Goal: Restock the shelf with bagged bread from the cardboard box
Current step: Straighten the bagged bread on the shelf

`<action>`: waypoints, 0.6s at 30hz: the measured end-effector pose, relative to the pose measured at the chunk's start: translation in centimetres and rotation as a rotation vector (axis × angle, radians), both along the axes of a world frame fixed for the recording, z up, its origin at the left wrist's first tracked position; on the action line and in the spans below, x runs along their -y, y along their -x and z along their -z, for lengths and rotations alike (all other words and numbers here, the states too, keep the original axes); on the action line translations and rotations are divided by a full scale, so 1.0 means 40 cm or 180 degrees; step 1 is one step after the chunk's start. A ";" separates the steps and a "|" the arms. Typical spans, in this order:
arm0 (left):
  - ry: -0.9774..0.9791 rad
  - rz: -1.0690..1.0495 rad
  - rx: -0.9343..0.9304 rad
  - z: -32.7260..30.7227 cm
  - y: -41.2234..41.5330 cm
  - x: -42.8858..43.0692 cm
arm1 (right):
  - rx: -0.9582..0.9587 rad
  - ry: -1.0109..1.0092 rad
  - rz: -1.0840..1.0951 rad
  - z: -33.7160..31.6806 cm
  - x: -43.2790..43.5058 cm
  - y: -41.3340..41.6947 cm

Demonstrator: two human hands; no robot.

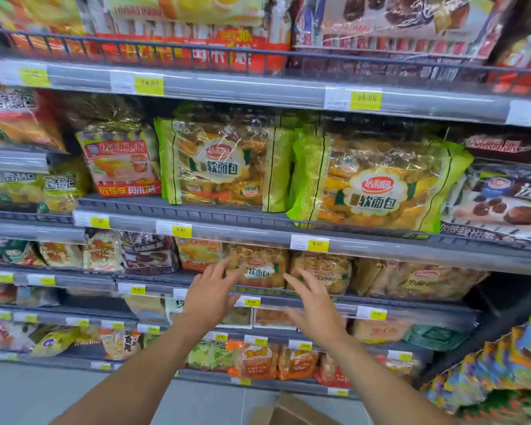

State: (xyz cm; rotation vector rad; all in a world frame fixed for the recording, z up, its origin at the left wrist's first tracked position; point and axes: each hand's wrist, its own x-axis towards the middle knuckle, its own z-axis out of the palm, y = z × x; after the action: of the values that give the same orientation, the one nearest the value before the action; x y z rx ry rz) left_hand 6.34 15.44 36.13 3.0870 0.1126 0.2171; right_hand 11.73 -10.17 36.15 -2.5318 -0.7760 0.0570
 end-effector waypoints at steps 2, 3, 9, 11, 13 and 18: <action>0.0077 0.0050 -0.0113 0.022 -0.016 -0.008 | -0.0288 0.0034 -0.0131 0.026 -0.010 -0.005; 0.0129 0.0036 -0.0162 0.033 -0.026 -0.012 | -0.0444 0.0044 -0.0160 0.040 -0.017 -0.008; 0.1167 -0.0354 -0.0170 0.097 -0.123 -0.025 | -0.1858 -0.1374 0.0943 0.148 -0.122 -0.058; 0.2093 -0.0707 -0.0038 0.124 -0.175 -0.036 | -0.2357 -0.2032 0.1491 0.171 -0.165 -0.091; 0.2900 -0.0948 0.0021 0.137 -0.219 -0.048 | -0.2691 -0.2610 0.1698 0.197 -0.199 -0.123; 0.3967 -0.1367 -0.0158 0.153 -0.308 -0.066 | -0.3287 -0.3751 0.1715 0.197 -0.248 -0.175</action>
State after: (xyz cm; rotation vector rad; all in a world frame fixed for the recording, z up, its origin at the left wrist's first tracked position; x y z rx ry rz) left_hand 18.68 18.06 30.02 1.7974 0.6278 0.0371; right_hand 18.72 -0.25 28.27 -1.2016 0.2827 0.5013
